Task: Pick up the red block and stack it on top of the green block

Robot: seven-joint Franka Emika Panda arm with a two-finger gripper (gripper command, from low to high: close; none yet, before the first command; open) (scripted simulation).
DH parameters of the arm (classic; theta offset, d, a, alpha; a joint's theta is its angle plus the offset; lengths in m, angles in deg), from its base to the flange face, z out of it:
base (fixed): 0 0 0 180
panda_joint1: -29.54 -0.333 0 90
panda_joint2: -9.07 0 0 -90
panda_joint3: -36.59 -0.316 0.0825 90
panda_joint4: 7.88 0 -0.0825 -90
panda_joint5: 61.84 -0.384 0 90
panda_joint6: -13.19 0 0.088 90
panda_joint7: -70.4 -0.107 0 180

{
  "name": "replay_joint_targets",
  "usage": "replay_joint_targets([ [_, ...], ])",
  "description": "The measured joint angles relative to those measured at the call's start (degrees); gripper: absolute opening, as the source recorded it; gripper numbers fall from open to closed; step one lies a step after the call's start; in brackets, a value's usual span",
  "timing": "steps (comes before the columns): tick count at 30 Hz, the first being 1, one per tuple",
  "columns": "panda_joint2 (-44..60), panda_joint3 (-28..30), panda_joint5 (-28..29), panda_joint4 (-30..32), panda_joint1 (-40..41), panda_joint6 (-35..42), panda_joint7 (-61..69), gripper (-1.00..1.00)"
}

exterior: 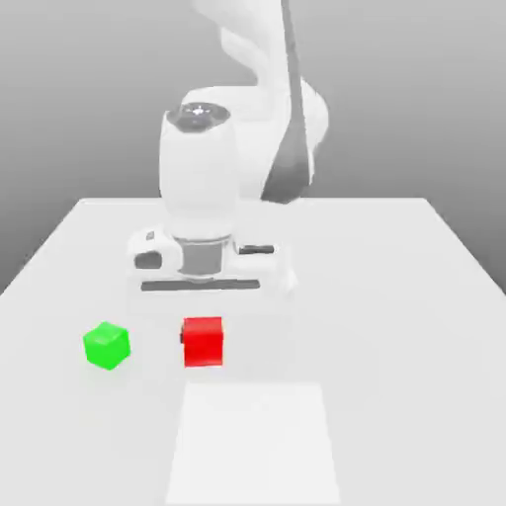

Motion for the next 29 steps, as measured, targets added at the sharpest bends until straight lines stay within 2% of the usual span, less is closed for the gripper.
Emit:
replay_joint_targets([
  [12,-5.59,14.68,6.73,2.66,15.13,3.34,15.43,-1.00],
  [24,6.62,21.19,-10.43,2.26,5.58,-6.89,28.60,-1.00],
  [28,11.12,21.41,-13.15,2.41,4.77,-11.86,30.47,-1.00],
  [29,12.04,21.47,-12.87,2.49,4.48,-13.02,30.27,1.00],
])
